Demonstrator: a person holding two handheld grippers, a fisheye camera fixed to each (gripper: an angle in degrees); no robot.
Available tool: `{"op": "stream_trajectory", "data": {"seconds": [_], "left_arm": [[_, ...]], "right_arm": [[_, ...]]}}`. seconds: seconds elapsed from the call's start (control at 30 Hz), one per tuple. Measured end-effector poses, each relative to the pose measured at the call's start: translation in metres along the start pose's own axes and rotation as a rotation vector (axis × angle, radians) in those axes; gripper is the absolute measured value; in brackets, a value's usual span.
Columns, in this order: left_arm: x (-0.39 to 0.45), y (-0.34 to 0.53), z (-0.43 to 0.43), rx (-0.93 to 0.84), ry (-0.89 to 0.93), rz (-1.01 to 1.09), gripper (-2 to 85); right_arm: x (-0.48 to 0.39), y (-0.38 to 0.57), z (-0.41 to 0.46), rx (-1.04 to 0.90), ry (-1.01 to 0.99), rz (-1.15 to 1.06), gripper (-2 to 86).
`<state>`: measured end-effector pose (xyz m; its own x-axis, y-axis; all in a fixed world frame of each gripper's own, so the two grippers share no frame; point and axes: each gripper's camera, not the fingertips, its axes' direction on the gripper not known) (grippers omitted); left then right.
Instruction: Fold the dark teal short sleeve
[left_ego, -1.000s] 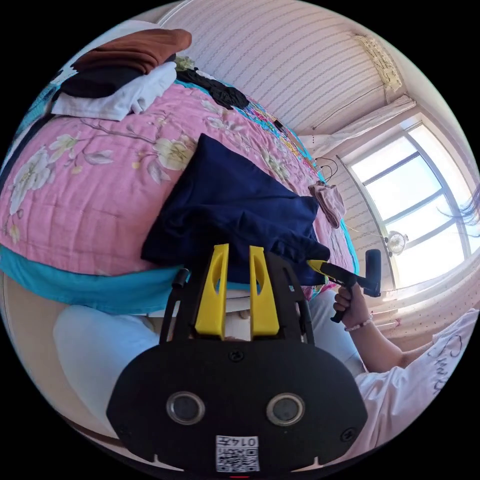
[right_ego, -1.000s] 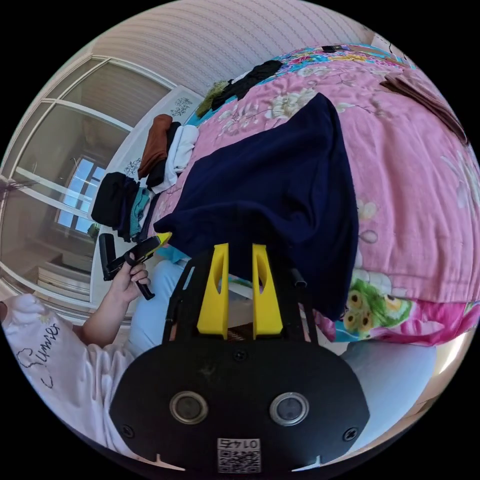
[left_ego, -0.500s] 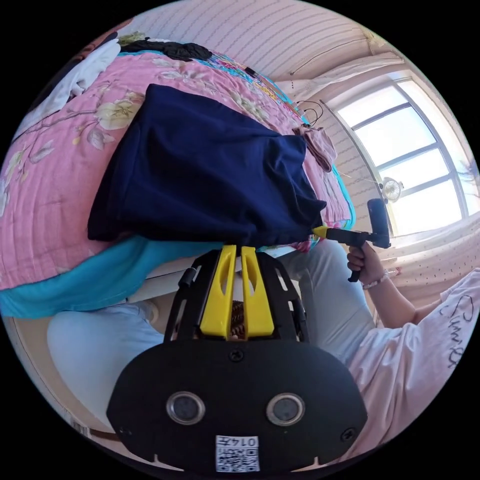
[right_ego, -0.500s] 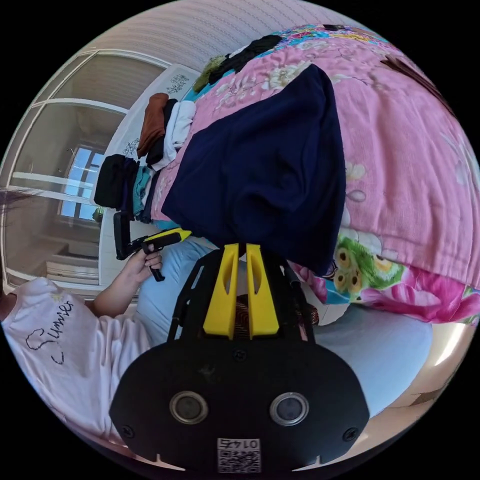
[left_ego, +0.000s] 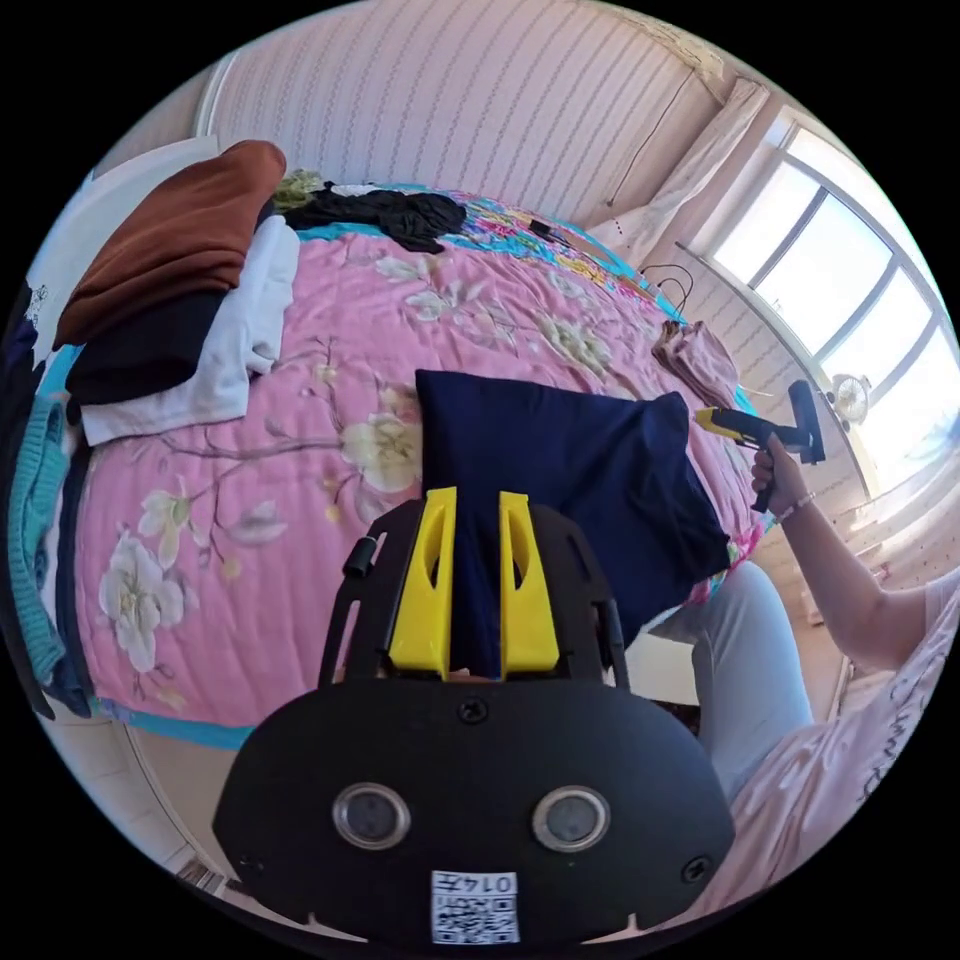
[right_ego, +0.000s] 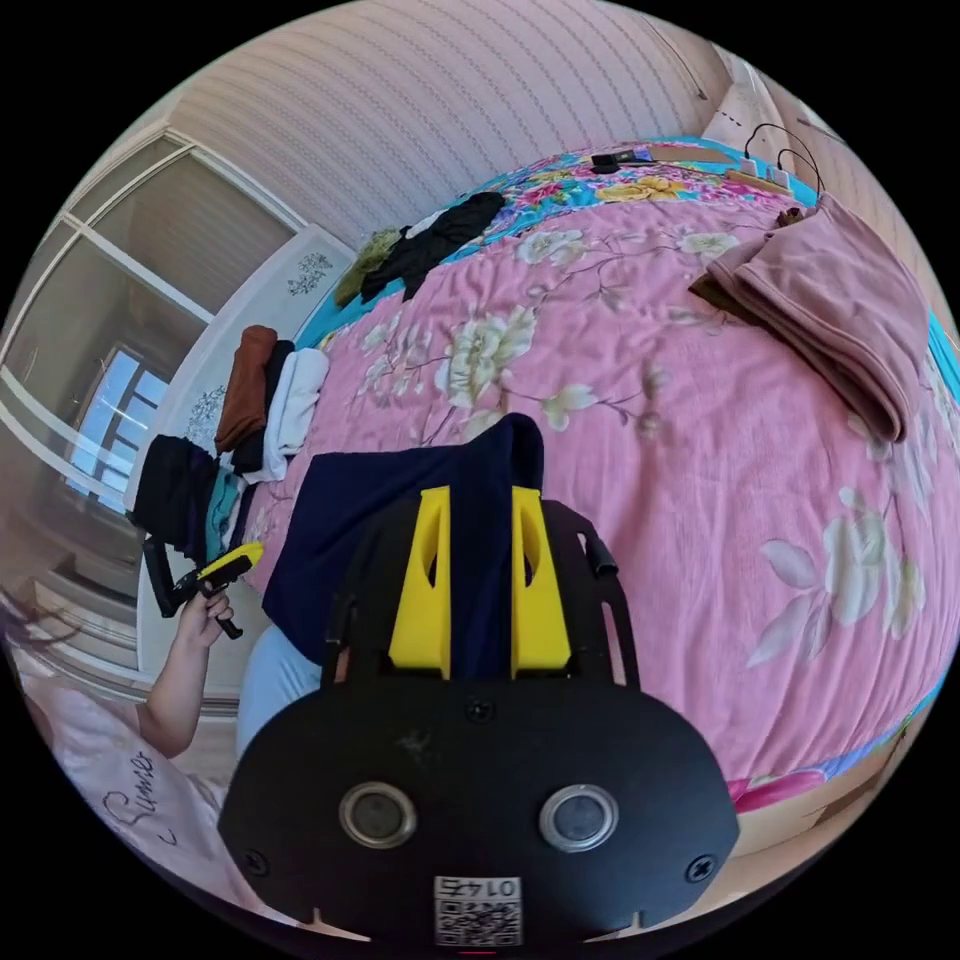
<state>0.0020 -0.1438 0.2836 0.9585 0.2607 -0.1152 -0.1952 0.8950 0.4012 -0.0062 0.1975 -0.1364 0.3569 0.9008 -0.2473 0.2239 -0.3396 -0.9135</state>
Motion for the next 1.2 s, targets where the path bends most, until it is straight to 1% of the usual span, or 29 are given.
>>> {"op": "stream_trajectory", "data": {"seconds": [0.07, 0.13, 0.17, 0.27, 0.3, 0.37, 0.4, 0.5, 0.57, 0.7, 0.83, 0.93, 0.97, 1.03, 1.13, 1.17, 1.2], "left_arm": [[-0.003, -0.030, 0.019, 0.015, -0.040, -0.015, 7.6], [-0.012, -0.065, 0.049, 0.012, -0.039, -0.064, 8.0], [-0.013, -0.072, 0.058, -0.002, -0.036, -0.072, 8.1], [-0.014, -0.092, 0.109, -0.150, -0.057, -0.068, 7.7], [-0.009, -0.092, 0.125, -0.188, -0.066, -0.028, 6.1], [0.001, -0.090, 0.131, -0.176, -0.116, 0.048, 3.2], [0.001, -0.089, 0.131, -0.181, -0.111, 0.053, 1.7], [-0.013, -0.086, 0.122, -0.146, -0.067, -0.037, 0.2], [-0.017, -0.082, 0.124, -0.145, -0.044, -0.053, 0.4], [-0.015, -0.064, 0.099, -0.094, 0.001, -0.010, 2.7], [-0.004, -0.023, 0.034, -0.026, -0.049, 0.074, 3.8], [0.013, 0.012, 0.007, -0.017, -0.014, 0.110, 3.6], [0.027, 0.031, 0.000, -0.029, 0.030, 0.129, 3.2], [0.066, 0.066, 0.000, -0.064, 0.098, 0.183, 1.1], [0.101, 0.097, 0.017, -0.125, 0.172, 0.182, -0.4], [0.105, 0.101, 0.023, -0.135, 0.173, 0.190, -0.6], [0.110, 0.110, 0.038, -0.164, 0.132, 0.191, -0.8]], "right_arm": [[0.008, -0.023, 0.017, -0.015, 0.035, 0.051, 9.3], [0.007, -0.033, 0.027, -0.074, 0.044, 0.052, 5.2], [0.003, -0.036, 0.027, -0.077, 0.081, 0.043, 3.4], [-0.001, -0.030, 0.018, -0.042, 0.146, 0.031, 1.4], [0.002, -0.029, 0.018, -0.044, 0.154, 0.037, 1.3], [0.017, -0.024, 0.018, -0.065, 0.149, 0.070, 1.0], [0.020, -0.022, 0.018, -0.063, 0.131, 0.079, 1.0], [0.028, -0.013, 0.005, -0.015, 0.101, 0.134, 1.3], [0.019, 0.004, -0.013, 0.025, 0.062, 0.119, 2.0], [-0.001, 0.044, -0.027, -0.007, -0.031, 0.064, 3.9], [-0.008, 0.090, -0.024, -0.087, -0.104, 0.099, 6.3], [-0.010, 0.105, -0.010, -0.140, -0.181, 0.114, 5.3], [-0.012, 0.107, -0.005, -0.157, -0.199, 0.095, 4.0], [-0.016, 0.109, -0.006, -0.153, -0.196, 0.091, 2.5], [-0.020, 0.110, -0.018, -0.132, -0.172, 0.107, 1.4], [-0.021, 0.111, -0.025, -0.125, -0.159, 0.113, 1.1], [-0.022, 0.111, -0.028, -0.123, -0.145, 0.113, 1.0]]}}
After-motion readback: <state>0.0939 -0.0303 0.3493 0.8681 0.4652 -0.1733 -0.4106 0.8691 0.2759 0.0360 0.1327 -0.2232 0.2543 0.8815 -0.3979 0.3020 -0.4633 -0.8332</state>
